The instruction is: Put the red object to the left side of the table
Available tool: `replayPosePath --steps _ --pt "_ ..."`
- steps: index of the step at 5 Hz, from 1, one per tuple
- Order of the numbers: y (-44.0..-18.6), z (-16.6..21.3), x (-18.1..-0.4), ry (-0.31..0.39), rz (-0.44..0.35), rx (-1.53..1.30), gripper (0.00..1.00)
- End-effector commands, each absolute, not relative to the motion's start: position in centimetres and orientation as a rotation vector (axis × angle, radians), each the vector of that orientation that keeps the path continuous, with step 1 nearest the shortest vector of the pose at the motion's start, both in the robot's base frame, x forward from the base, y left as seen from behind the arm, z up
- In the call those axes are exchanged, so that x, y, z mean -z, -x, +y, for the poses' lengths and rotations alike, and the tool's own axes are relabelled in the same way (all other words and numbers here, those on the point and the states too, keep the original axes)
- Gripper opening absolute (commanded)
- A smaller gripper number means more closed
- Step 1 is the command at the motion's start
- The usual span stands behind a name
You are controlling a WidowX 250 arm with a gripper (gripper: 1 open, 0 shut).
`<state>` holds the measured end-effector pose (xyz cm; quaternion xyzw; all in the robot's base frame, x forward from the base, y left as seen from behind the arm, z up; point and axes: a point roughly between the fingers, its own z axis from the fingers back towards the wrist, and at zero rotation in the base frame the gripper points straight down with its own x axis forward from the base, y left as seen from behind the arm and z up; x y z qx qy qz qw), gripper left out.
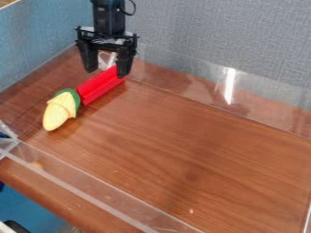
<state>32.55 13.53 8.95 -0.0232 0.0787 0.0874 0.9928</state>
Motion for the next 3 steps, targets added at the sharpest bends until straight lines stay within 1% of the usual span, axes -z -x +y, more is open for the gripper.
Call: replayPosePath --steps 1,3 --pt "-33.1 15.1 -10.4 0.017 0.107 -0.226 1.00" --pt "-32.3 17.7 -9.5 0.020 0.137 -0.344 1.00"
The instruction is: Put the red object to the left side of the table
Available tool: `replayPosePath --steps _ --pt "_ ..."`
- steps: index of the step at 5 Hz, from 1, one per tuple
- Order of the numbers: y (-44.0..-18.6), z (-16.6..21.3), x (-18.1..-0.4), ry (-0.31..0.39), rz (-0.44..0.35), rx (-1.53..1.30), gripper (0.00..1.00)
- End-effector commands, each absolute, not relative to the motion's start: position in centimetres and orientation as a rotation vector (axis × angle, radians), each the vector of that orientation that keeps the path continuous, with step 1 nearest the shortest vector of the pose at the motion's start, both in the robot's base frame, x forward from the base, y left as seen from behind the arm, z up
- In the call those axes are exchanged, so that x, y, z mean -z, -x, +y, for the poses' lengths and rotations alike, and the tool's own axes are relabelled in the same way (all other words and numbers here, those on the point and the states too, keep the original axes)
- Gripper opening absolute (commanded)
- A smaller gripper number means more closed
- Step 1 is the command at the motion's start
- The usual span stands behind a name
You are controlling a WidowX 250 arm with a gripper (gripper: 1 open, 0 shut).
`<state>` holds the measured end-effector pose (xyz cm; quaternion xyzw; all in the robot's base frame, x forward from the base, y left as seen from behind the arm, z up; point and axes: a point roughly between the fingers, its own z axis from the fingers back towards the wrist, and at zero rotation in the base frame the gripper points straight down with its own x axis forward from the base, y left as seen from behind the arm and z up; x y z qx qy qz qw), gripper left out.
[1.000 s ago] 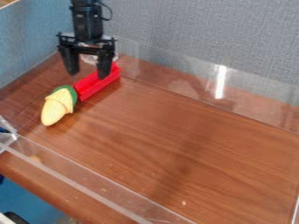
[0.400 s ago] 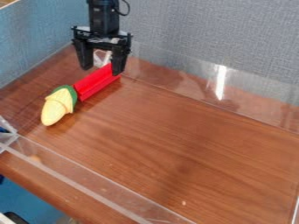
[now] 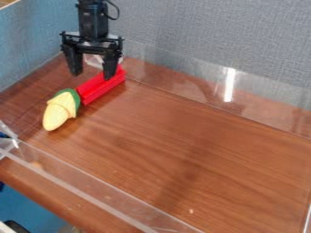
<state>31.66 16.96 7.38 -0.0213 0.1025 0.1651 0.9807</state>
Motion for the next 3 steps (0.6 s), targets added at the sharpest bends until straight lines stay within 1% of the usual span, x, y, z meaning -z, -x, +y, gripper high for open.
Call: replayPosePath --steps 1,2,3 --pt "-32.3 17.0 -8.3 0.019 0.148 -0.345 1.00" --pt "-32.3 15.8 -7.3 0.014 0.155 -0.327 1.00" --pt "-32.5 14.7 -6.7 0.010 0.155 -0.306 1.00"
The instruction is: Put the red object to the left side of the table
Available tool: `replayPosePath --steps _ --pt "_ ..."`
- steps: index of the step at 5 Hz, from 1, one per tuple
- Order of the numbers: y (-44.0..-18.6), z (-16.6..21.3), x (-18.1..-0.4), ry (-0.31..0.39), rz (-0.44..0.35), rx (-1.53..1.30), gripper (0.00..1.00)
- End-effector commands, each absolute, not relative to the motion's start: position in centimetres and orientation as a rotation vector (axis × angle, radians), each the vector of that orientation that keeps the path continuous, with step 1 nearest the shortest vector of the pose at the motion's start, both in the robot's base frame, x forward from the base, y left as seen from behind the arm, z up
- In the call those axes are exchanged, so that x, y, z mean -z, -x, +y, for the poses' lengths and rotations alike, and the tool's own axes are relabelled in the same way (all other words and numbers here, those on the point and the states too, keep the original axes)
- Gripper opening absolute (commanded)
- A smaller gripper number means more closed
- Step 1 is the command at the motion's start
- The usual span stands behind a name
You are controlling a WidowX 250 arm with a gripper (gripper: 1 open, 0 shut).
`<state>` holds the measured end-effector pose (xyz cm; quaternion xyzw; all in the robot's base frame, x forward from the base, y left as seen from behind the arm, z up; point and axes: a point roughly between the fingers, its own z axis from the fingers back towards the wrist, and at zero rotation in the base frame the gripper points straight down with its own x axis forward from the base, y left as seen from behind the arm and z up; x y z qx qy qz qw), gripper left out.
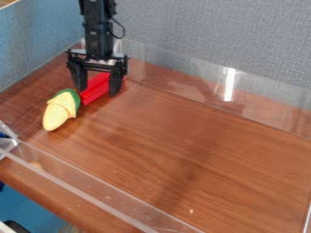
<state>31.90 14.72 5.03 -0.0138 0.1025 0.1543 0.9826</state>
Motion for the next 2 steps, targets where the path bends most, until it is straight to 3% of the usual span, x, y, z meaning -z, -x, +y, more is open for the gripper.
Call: replayPosePath --steps 1,2 --pt "-32.2 14.3 -7.3 0.021 0.146 -0.266 1.00" --pt "-31.8 14.2 -8.3 0.028 0.127 -0.237 1.00"
